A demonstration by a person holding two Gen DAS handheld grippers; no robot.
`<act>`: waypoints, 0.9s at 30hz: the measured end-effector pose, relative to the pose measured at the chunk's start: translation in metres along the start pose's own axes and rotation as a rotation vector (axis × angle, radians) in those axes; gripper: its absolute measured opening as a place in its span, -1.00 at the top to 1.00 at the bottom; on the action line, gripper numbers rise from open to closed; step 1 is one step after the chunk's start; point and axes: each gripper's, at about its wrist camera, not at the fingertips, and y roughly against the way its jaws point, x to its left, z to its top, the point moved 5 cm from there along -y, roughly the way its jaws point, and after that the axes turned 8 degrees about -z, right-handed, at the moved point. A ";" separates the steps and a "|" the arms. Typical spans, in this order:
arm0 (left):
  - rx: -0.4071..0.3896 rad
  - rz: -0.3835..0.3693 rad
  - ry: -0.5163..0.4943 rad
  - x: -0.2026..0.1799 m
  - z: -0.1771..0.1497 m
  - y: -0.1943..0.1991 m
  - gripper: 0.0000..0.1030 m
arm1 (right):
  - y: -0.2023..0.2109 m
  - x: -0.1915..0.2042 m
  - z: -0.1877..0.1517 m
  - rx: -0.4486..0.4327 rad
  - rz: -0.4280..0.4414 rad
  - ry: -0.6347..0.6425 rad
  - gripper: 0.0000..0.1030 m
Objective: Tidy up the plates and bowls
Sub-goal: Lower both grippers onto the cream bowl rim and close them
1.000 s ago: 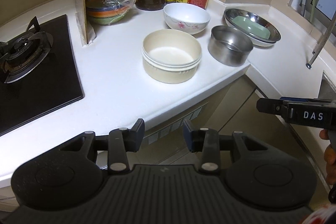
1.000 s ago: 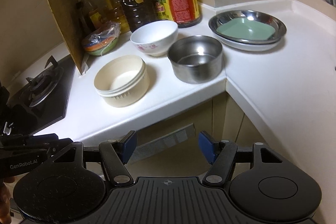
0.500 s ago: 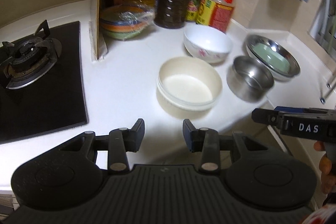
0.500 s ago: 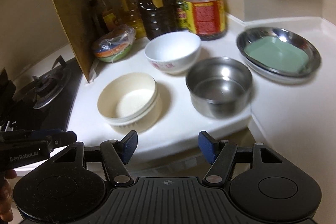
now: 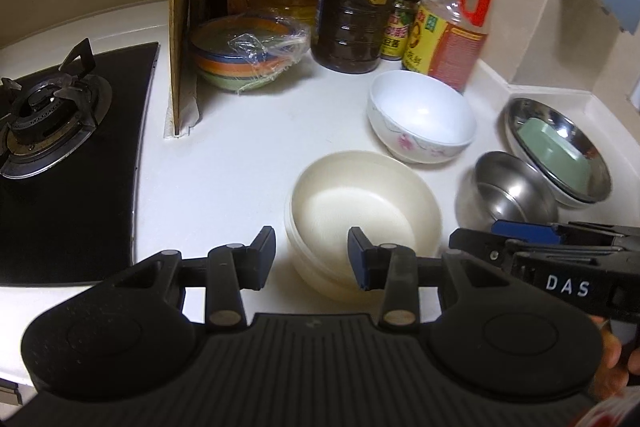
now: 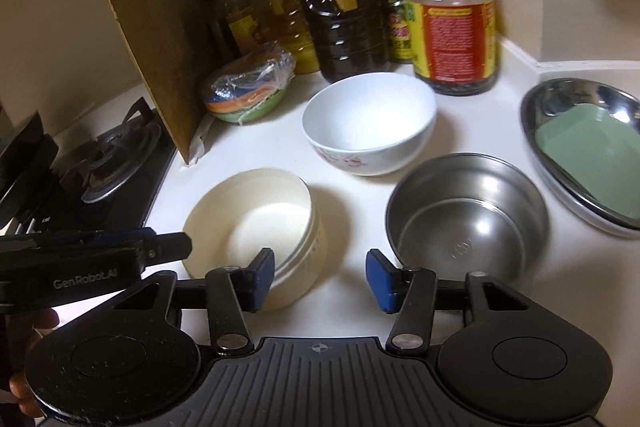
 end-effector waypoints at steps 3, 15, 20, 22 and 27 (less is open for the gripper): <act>0.006 0.030 0.012 0.004 0.003 -0.010 0.32 | -0.013 0.003 0.005 0.011 0.022 0.011 0.13; 0.059 0.038 0.060 0.016 0.005 -0.037 0.59 | -0.038 0.001 0.015 0.034 0.045 0.000 0.45; 0.066 0.014 0.069 0.017 0.004 -0.042 0.73 | -0.040 0.005 0.016 0.033 0.051 0.013 0.66; 0.060 0.015 0.066 0.016 0.004 -0.042 0.73 | -0.040 0.007 0.017 0.030 0.040 0.023 0.66; 0.055 0.011 0.063 0.017 0.003 -0.041 0.73 | -0.040 0.008 0.016 0.028 0.036 0.028 0.67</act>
